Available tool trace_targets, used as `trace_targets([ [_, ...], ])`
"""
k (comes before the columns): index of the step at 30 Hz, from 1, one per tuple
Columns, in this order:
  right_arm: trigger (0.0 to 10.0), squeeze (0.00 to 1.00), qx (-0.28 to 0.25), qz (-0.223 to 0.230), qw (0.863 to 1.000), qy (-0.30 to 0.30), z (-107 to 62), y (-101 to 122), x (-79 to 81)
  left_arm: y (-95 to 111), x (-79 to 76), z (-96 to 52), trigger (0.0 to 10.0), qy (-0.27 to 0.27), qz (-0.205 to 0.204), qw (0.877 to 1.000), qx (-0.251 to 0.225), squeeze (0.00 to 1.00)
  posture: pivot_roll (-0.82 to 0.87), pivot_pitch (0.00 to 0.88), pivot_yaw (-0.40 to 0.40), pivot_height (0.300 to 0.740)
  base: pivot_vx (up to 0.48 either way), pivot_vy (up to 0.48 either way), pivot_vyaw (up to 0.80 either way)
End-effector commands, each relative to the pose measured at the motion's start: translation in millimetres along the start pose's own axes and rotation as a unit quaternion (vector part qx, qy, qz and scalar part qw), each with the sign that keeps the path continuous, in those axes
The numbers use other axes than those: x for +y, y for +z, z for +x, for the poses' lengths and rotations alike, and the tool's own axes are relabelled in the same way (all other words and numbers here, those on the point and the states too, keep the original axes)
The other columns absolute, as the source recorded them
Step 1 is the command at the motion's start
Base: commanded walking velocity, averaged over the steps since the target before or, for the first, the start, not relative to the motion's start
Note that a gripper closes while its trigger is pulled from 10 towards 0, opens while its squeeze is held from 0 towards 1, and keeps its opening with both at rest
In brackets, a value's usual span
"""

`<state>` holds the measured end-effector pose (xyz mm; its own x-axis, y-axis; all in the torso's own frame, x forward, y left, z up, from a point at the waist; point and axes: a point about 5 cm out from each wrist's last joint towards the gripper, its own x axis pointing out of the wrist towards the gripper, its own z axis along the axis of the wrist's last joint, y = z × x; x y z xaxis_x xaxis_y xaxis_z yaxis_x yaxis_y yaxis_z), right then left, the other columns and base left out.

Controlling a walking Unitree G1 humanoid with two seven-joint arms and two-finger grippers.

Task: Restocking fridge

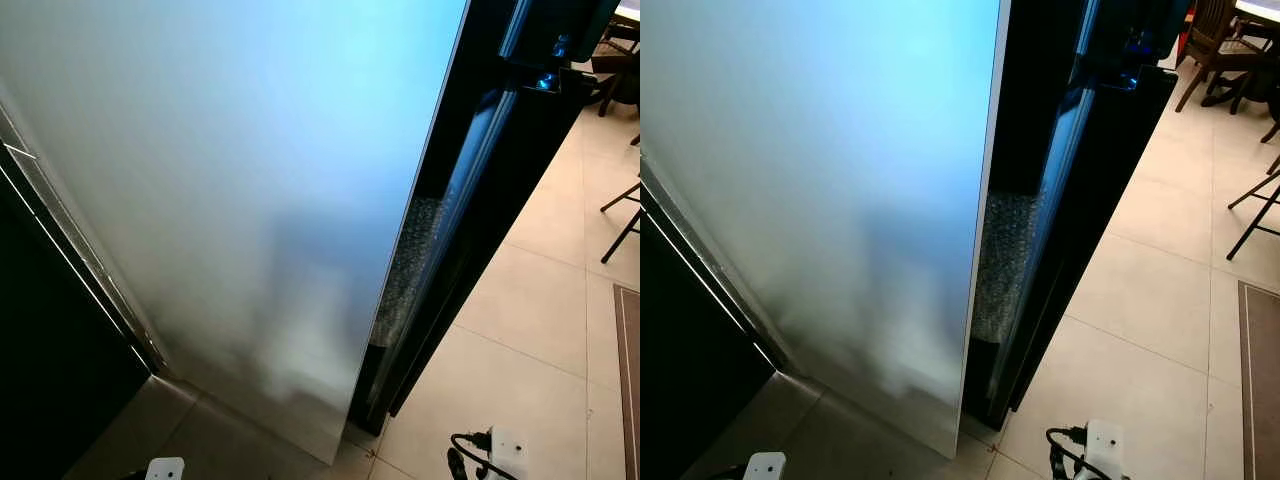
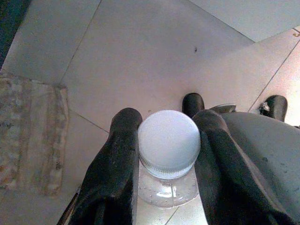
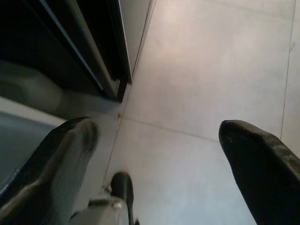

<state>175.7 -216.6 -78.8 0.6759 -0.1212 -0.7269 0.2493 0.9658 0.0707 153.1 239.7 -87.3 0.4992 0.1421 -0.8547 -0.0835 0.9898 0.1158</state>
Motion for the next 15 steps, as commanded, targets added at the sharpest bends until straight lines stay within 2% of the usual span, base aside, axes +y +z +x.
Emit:
trace_targets([
  [1, 10.0, 0.00, -0.014, -0.011, 1.000, 0.007, -0.7, 1.6, -0.3, -0.9, 2.2, -0.3, 10.0, 0.003, 0.003, 1.000, 0.004, 0.00, 0.04, 0.000, -0.042, 0.740, 0.000, 0.000, 0.00],
  [2, 10.0, 0.00, -0.014, -0.011, 1.000, 0.007, -0.7, 1.6, -0.3, -0.9, 2.2, -0.3, 10.0, 0.003, 0.003, 1.000, 0.004, 0.00, 0.04, 0.000, -0.042, 0.740, 0.000, 0.000, 0.00],
  [5, 10.0, 0.00, -0.035, -0.077, 0.996, 0.032, -0.2, 8.8, 3.0, 0.1, 2.7, -0.2, 10.0, 0.006, 0.003, 1.000, 0.001, 0.00, 0.05, 0.000, -0.045, 0.740, 0.000, 0.000, 0.00],
  [7, 10.0, 0.00, -0.042, -0.101, 0.993, 0.042, -0.1, 10.9, 4.6, 0.0, 3.0, -0.3, 10.0, 0.007, 0.003, 1.000, 0.000, 0.00, 0.05, 0.000, -0.045, 0.740, 0.000, 0.000, 0.00],
  [15, 10.0, 0.00, -0.060, -0.091, 0.993, 0.041, -0.8, 13.1, 4.7, -0.7, 2.9, -0.3, 10.0, 0.008, 0.006, 1.000, 0.001, 0.00, 0.04, 0.000, -0.050, 0.740, 0.000, 0.000, 0.00],
])
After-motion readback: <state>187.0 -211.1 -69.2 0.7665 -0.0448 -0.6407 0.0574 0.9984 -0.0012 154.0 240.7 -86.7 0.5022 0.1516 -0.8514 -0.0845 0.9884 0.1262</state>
